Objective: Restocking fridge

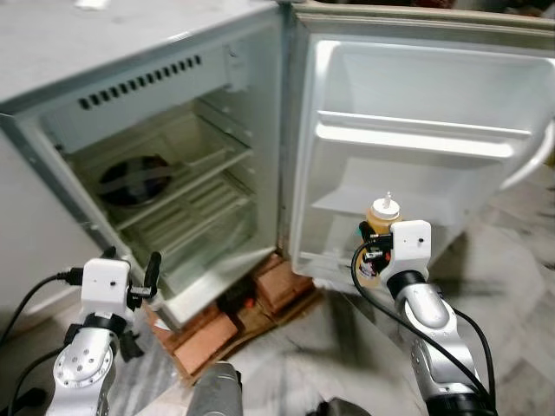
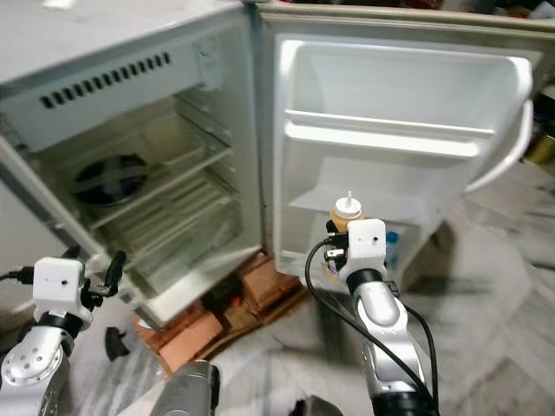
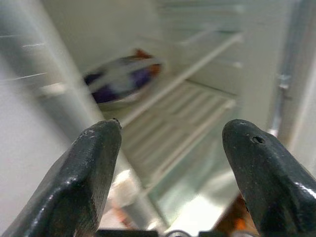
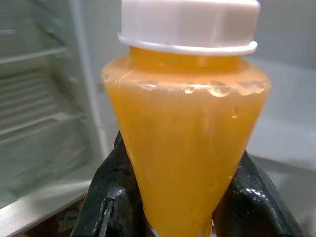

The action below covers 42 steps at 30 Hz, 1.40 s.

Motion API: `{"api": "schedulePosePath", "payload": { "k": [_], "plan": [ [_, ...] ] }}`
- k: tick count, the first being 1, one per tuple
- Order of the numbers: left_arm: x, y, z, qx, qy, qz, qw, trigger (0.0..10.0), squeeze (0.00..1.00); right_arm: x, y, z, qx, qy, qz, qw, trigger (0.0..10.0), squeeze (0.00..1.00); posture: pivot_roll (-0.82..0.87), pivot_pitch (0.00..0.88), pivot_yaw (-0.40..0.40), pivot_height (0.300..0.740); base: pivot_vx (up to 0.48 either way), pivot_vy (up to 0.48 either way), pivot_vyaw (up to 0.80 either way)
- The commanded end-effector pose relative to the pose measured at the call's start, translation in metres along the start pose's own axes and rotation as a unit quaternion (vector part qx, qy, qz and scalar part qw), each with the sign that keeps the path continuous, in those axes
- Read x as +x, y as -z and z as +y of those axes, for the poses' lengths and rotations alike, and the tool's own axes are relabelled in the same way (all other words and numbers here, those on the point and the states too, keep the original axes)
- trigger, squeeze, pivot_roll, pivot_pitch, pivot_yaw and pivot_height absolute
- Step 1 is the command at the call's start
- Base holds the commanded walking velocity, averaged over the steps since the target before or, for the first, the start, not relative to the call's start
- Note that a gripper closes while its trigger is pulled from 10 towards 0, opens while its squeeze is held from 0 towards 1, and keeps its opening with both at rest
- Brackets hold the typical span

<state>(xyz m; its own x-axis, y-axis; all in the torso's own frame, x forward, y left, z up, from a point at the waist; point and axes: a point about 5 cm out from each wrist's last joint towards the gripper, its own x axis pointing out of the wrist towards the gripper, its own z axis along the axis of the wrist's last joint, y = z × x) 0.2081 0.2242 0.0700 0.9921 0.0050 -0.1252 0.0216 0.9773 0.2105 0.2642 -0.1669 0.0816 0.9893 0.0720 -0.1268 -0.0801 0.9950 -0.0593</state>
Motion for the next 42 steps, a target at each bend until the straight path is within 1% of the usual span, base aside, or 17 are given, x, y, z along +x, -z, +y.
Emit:
{"api": "schedulePosePath", "payload": {
  "k": [1,2,5,7,15,16,17,18,19,23,24,26,35,42],
  "plan": [
    [0.001,-0.003,-0.003,0.003,0.007,-0.004,1.0,10.0,0.0,0.003,-0.008,0.001,0.006,0.0,-0.011,1.0,10.0,0.0,0.17,0.077,-0.006,0.74,0.0,0.0,0.0],
    [0.0,-0.003,-0.003,0.0,0.007,-0.002,1.0,10.0,0.0,0.004,-0.012,0.003,0.02,0.003,-0.025,0.999,10.0,0.0,0.17,0.072,0.001,0.74,0.0,0.0,0.0],
    [-0.001,-0.001,-0.003,-0.003,0.006,0.001,1.0,10.0,0.0,0.003,-0.012,0.002,0.017,0.01,-0.024,1.0,10.0,0.0,0.16,0.069,0.006,0.74,0.0,0.0,0.0],
    [-0.002,0.0,-0.003,-0.003,0.006,0.003,1.0,10.0,0.0,-0.003,-0.009,-0.003,0.018,0.027,-0.022,0.999,10.0,0.0,0.16,0.064,0.01,0.74,0.0,0.0,0.0],
    [-0.002,0.0,-0.003,-0.003,0.006,0.003,1.0,10.0,0.0,-0.003,-0.009,-0.003,0.018,0.027,-0.022,0.999,10.0,0.0,0.16,0.064,0.01,0.74,0.0,0.0,0.0],
    [-0.002,0.0,-0.002,-0.003,0.007,0.003,1.0,10.0,0.0,-0.005,-0.009,-0.004,0.018,0.028,-0.021,0.999,10.0,0.0,0.16,0.063,0.011,0.74,0.0,0.0,0.0],
    [-0.007,0.002,0.0,-0.012,-0.011,0.005,1.0,10.0,0.0,-0.014,-0.007,-0.008,0.01,0.018,-0.022,1.0,10.0,0.0,0.14,0.065,-0.001,0.74,0.0,0.0,0.0],
    [-0.015,0.007,0.0,-0.026,-0.03,0.011,0.999,10.0,0.0,-0.023,-0.006,-0.01,0.001,0.002,-0.026,1.0,10.0,0.0,0.14,0.064,-0.005,0.74,0.0,0.0,0.0],
    [-0.017,0.008,-0.001,-0.029,-0.033,0.013,0.999,10.0,0.0,-0.024,-0.006,-0.01,-0.002,-0.004,-0.028,1.0,10.0,0.0,0.14,0.064,-0.005,0.74,0.0,0.0,0.0],
    [-0.017,0.008,-0.004,-0.034,-0.031,0.011,0.999,10.0,0.0,-0.019,-0.008,-0.006,-0.002,-0.013,-0.032,0.999,10.0,0.0,0.14,0.061,-0.007,0.74,0.0,0.0,0.0],
    [-0.016,0.008,-0.006,-0.035,-0.03,0.011,0.999,10.0,0.0,-0.017,-0.01,-0.002,-0.003,-0.023,-0.036,0.999,10.0,0.0,0.15,0.057,-0.011,0.74,0.0,0.0,0.0],
    [-0.015,0.007,-0.005,-0.036,-0.03,0.01,0.999,10.0,0.0,-0.015,-0.011,0.001,-0.002,-0.029,-0.039,0.999,10.0,0.0,0.15,0.056,-0.012,0.74,0.0,0.0,0.0],
    [-0.011,0.002,-0.002,-0.034,-0.032,-0.005,0.999,10.0,0.0,-0.009,-0.016,0.001,-0.005,-0.038,-0.049,0.998,10.0,0.0,0.14,0.059,-0.014,0.74,0.0,0.0,0.0],
    [-0.009,0.002,-0.003,-0.033,-0.027,-0.007,0.999,10.0,0.0,-0.007,-0.017,0.003,-0.007,-0.042,-0.052,0.998,10.0,0.0,0.14,0.062,-0.012,0.74,0.284,0.0,0.0]
  ]
}}
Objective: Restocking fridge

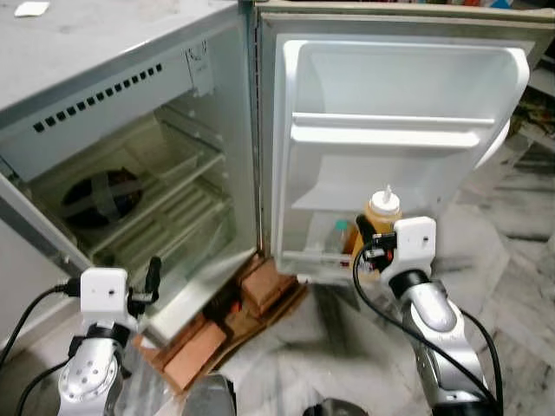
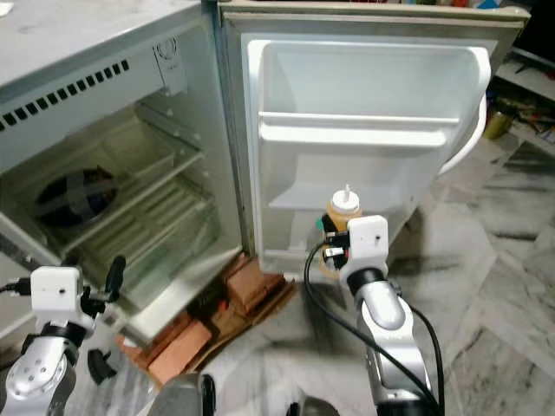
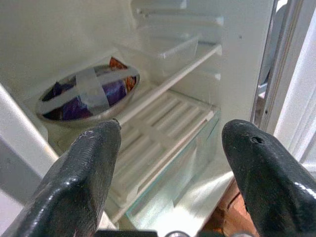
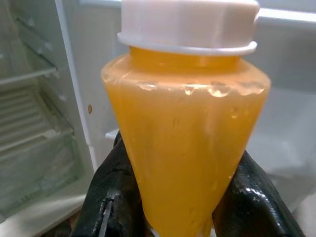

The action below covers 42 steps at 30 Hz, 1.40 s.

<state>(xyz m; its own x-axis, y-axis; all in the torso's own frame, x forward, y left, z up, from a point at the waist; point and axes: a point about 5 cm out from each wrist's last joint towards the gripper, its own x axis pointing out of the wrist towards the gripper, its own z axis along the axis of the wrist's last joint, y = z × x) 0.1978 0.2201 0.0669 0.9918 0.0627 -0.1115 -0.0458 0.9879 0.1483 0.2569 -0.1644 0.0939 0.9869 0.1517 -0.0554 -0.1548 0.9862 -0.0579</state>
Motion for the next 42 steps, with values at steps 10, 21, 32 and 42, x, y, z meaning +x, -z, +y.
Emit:
{"api": "schedulePosePath", "payload": {
  "k": [10,21,32,42],
  "plan": [
    [0.001,-0.002,0.0,0.002,0.007,-0.004,1.0,10.0,0.0,0.003,-0.005,0.001,-0.005,-0.006,-0.015,1.0,10.0,0.0,0.14,0.065,-0.013,0.74,0.315,0.0,0.0],
    [0.001,-0.001,-0.003,0.002,0.007,-0.002,1.0,10.0,0.0,0.005,-0.005,0.001,-0.007,-0.007,-0.014,1.0,10.0,0.0,0.14,0.067,-0.016,0.74,0.228,0.0,0.0],
    [0.001,-0.001,-0.001,0.004,-0.003,0.0,1.0,10.0,0.0,0.01,-0.005,0.003,-0.007,-0.015,-0.014,1.0,10.0,0.0,0.15,0.072,-0.017,0.74,0.0,0.0,0.0],
    [0.0,-0.002,0.01,0.018,-0.019,0.002,1.0,10.0,0.0,0.017,-0.007,0.009,-0.004,-0.032,-0.017,0.999,10.0,0.0,0.17,0.077,-0.023,0.715,0.0,0.0,0.0]
  ]
}}
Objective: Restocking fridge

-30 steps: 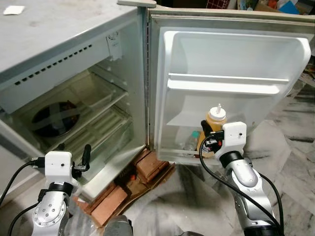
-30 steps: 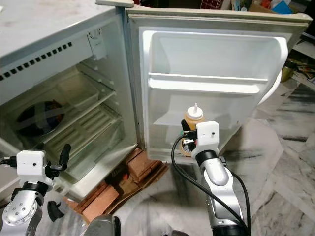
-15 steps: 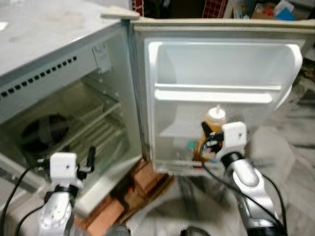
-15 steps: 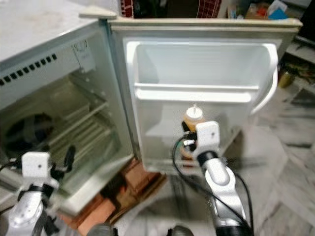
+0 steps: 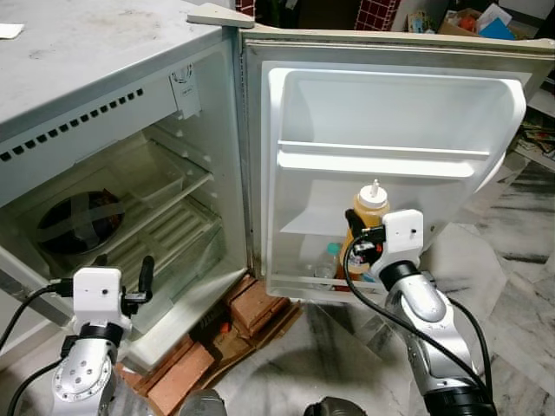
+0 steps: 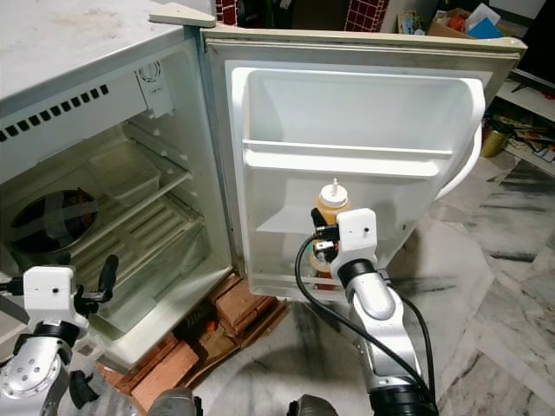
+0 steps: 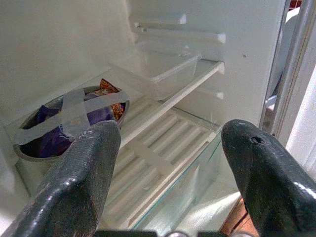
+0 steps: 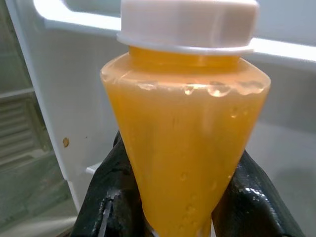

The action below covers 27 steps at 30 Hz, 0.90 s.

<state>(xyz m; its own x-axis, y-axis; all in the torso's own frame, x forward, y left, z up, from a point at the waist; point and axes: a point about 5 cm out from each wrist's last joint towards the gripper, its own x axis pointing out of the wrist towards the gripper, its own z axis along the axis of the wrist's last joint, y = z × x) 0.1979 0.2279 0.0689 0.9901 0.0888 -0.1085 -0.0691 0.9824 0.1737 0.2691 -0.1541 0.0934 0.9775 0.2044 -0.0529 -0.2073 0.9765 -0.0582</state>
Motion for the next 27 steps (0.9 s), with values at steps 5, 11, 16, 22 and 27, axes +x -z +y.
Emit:
{"api": "schedulePosePath", "payload": {
  "k": [5,11,16,22,27],
  "plan": [
    [0.002,-0.002,-0.001,0.013,-0.001,0.0,1.0,10.0,0.0,0.009,-0.01,0.002,-0.002,-0.007,-0.02,1.0,10.0,0.0,0.16,0.082,-0.019,0.69,0.0,0.0,0.0],
    [0.003,-0.003,-0.005,0.022,0.009,-0.002,1.0,10.0,0.0,0.01,-0.01,0.003,-0.002,-0.009,-0.022,1.0,10.0,0.0,0.16,0.083,-0.016,0.665,0.0,0.0,0.0],
    [0.004,-0.002,-0.004,0.027,0.008,0.002,1.0,10.0,0.0,0.01,-0.009,0.003,-0.001,-0.006,-0.023,1.0,10.0,0.0,0.16,0.085,-0.01,0.645,0.0,0.0,0.0],
    [0.007,-0.003,-0.003,0.039,0.003,0.002,0.999,10.0,0.0,0.012,-0.012,0.003,-0.003,-0.002,-0.028,1.0,10.0,0.0,0.16,0.085,-0.007,0.645,0.0,0.0,0.0],
    [0.007,-0.004,-0.003,0.043,0.004,0.0,0.999,10.0,0.0,0.017,-0.019,0.004,-0.008,-0.001,-0.043,0.999,10.0,0.0,0.16,0.084,-0.004,0.645,0.0,0.0,0.0]
  ]
}}
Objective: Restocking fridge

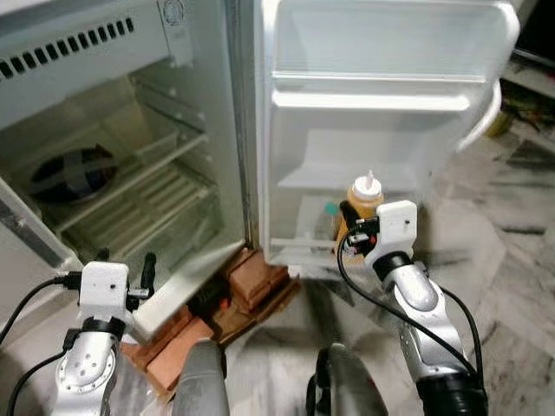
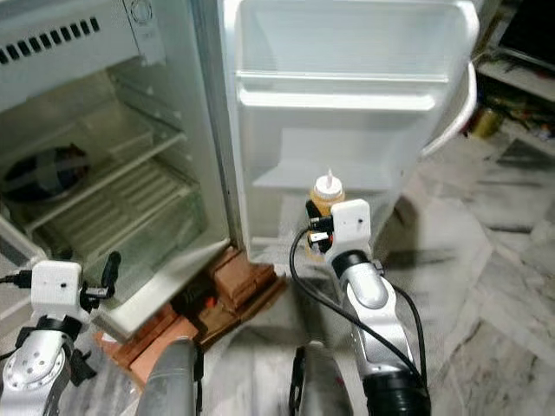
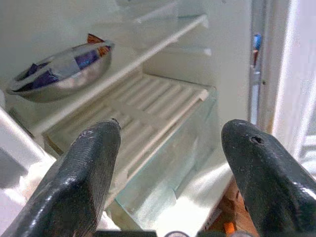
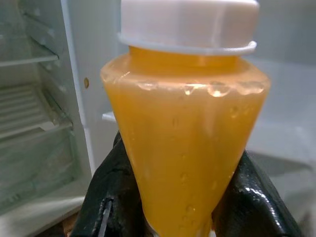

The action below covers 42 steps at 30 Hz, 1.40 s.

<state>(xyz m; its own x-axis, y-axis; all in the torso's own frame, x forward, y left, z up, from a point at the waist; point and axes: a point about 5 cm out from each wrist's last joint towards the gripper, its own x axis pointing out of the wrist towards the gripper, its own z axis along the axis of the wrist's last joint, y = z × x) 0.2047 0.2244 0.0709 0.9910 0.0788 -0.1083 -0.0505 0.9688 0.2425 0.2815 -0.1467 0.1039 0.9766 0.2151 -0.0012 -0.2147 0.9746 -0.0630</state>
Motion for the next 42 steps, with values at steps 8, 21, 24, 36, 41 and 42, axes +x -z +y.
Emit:
{"api": "schedulePosePath", "payload": {
  "k": [8,21,24,36,41,42],
  "plan": [
    [0.003,-0.001,0.0,0.01,-0.001,0.001,1.0,10.0,0.0,0.007,-0.007,0.001,-0.011,-0.001,-0.02,1.0,10.0,0.0,0.16,0.083,-0.002,0.645,0.0,0.0,0.0],
    [0.002,-0.003,-0.002,0.015,0.015,-0.007,1.0,10.0,0.0,0.006,-0.003,0.006,-0.025,-0.015,-0.015,0.999,10.0,0.0,0.16,0.084,-0.003,0.645,0.067,0.0,0.0],
    [0.002,-0.003,-0.004,0.014,0.018,-0.009,1.0,10.0,0.0,0.008,-0.003,0.006,-0.027,-0.015,-0.016,0.999,10.0,0.0,0.16,0.083,-0.005,0.645,0.338,0.0,0.0],
    [0.003,-0.003,-0.006,0.009,0.016,-0.011,1.0,10.0,0.0,0.012,-0.004,0.003,-0.039,-0.018,-0.016,0.999,10.0,0.0,0.16,0.088,-0.01,0.645,0.366,0.0,0.0],
    [0.003,-0.003,-0.007,0.008,0.016,-0.011,1.0,10.0,0.0,0.014,-0.005,0.0,-0.044,-0.017,-0.018,0.999,10.0,0.0,0.16,0.09,-0.01,0.645,0.373,0.0,0.0],
    [0.002,-0.003,-0.007,0.007,0.016,-0.011,1.0,10.0,0.0,0.015,-0.005,-0.001,-0.045,-0.015,-0.018,0.999,10.0,0.0,0.16,0.09,-0.01,0.645,0.375,0.0,0.0]
  ]
}}
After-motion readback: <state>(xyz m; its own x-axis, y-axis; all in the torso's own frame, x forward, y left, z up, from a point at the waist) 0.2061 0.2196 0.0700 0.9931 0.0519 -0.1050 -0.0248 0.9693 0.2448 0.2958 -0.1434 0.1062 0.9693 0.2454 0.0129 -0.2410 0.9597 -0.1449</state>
